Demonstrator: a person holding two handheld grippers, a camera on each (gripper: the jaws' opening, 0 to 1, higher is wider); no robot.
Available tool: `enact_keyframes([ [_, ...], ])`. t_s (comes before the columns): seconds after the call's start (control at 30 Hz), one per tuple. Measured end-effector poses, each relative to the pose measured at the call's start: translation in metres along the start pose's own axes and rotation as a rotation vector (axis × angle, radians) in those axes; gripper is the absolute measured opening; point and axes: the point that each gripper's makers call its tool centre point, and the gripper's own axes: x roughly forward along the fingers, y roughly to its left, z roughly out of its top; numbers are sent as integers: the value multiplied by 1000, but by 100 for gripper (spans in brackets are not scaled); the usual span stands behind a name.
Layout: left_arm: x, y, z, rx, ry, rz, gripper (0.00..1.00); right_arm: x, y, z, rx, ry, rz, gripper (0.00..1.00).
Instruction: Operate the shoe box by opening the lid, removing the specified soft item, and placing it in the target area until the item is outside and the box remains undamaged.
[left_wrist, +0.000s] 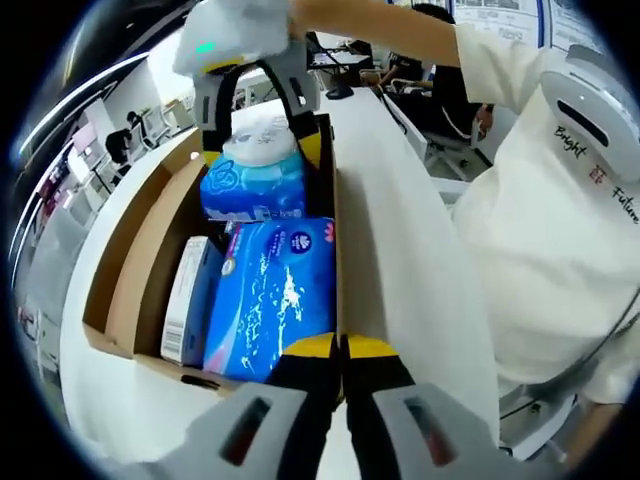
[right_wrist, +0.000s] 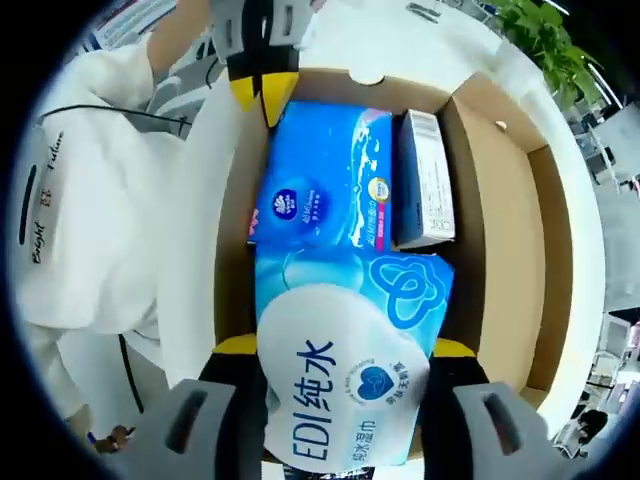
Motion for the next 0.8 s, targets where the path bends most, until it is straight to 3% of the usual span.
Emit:
enact_keyframes([
  [0.27, 0, -2, 0, 17, -8, 12, 1, -16, 4, 24, -28, -57, -5, 58],
  [0.33, 0, -2, 0, 25, -6, 15, 1, -19, 6, 26, -50, -46, 0, 58],
  [0.43, -1, -2, 0, 24, -6, 17, 1, -24, 1, 25, -42, -21, -27, 58],
  [0.47, -1, -2, 0, 24, -5, 17, 1, -25, 5, 20, -48, 11, 10, 58],
  [0.53, -1, -2, 0, 25, -4, 18, 1, -25, 2, 20, -66, 6, -19, 58],
  [0.67, -1, -1, 0, 25, -5, 18, 1, -27, 10, 15, -65, 33, 34, 58],
  [0.8, -1, -1, 0, 27, -8, 18, 1, -32, 10, 13, -75, 15, 41, 58],
])
